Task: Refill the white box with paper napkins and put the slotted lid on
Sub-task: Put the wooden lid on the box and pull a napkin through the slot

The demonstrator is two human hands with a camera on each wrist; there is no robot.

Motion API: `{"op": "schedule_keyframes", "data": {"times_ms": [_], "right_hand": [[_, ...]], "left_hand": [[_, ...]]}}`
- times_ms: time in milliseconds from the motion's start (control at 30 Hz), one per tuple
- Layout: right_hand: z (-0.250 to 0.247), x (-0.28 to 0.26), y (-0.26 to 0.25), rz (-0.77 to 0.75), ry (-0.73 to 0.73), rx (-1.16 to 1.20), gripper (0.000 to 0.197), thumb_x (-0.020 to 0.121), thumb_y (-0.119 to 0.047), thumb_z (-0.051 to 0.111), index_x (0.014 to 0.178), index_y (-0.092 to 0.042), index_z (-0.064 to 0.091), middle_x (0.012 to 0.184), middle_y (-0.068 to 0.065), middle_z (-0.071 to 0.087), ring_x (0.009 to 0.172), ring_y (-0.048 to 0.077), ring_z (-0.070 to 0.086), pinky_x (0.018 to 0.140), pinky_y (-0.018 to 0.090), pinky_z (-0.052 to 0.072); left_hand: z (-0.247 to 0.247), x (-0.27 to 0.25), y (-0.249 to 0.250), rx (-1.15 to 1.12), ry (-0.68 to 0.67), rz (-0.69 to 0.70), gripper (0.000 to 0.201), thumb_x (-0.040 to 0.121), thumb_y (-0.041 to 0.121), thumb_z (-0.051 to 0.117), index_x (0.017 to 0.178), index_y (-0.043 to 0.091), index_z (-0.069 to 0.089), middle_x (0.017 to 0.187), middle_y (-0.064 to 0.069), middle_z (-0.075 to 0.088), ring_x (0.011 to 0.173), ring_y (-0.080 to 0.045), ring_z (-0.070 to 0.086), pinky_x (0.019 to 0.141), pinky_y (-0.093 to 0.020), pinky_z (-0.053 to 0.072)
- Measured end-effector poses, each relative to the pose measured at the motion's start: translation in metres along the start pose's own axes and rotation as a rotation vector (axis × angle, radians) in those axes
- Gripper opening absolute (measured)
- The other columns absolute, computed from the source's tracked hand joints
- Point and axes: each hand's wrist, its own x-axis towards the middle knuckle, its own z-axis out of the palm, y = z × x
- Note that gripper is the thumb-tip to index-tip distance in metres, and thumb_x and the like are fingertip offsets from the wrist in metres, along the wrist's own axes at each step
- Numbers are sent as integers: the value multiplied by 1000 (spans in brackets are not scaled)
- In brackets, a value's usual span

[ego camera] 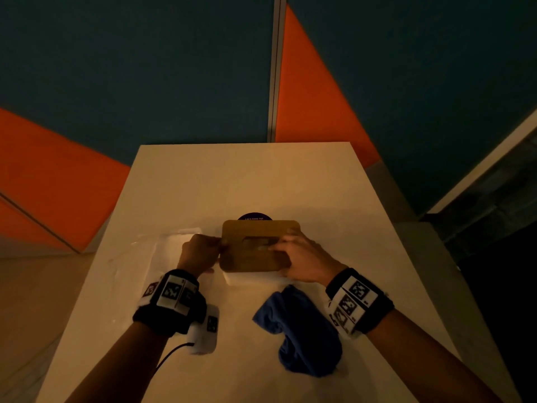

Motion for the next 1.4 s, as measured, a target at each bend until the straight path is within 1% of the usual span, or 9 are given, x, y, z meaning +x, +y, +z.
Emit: {"op": "schedule_keyframes", "data": {"times_ms": [167,467,667,733,800,933,1033,1167,1400], "right_hand": [[2,3,1,16,4,-19,61,80,-22,68,137,-29,46,137,-1,47,141,23,24,108,52,35],[2,4,3,21,14,-15,64,81,-21,69,139,-33,43,139,-2,46,141,22,22,107,45,38],[6,7,6,32,8,4,63,80,-23,70,138,-27,45,139,-1,44,142,22,21,108,47,38],[3,6,8,28,-1,28,62,80,-33,72,136,-27,48,139,-2,42,139,20,26,108,45,38],[-3,6,11,56,66,167,61,78,-45,71,134,-29,51,141,-3,37,133,17,34,107,40,38],[-7,19,21,337,273,560,67,90,-48,53,148,-28,25,154,7,25,139,27,31,112,43,36],[-6,27,26,537,149,791,63,96,-43,46,150,-26,18,153,11,33,135,33,39,102,46,46],[-5,31,32,536,165,825,53,97,-31,49,146,-27,30,145,10,45,126,33,48,90,48,55],[0,33,37,519,218,822,49,95,-26,54,142,-24,39,139,13,53,121,32,53,87,51,56]], "left_hand": [[3,3,0,157,120,106,32,91,29,55,121,16,61,113,-12,69,101,-30,63,94,-40,51],[6,11,0,189,155,117,30,92,28,53,120,22,62,120,-11,66,108,-32,59,96,-39,46],[5,17,2,115,127,74,29,88,24,58,116,18,65,105,-12,71,88,-29,67,81,-40,57],[-3,23,8,-34,18,15,30,86,18,63,116,16,63,103,-14,68,86,-26,65,69,-36,58],[-13,31,17,-234,-150,-7,39,88,13,60,126,13,54,113,-14,61,100,-27,58,72,-35,51],[-19,42,28,-252,-274,61,42,94,27,50,135,15,47,119,-6,52,104,-22,49,71,-31,45],[-13,47,24,-210,-289,86,38,95,28,49,130,13,52,121,-8,55,106,-22,49,81,-37,41],[-14,59,14,-263,-301,88,37,91,28,56,124,13,58,124,-11,59,115,-27,52,83,-40,44],[-8,70,11,-234,-207,80,32,88,19,61,120,12,61,111,-8,62,102,-22,56,72,-33,53]]}}
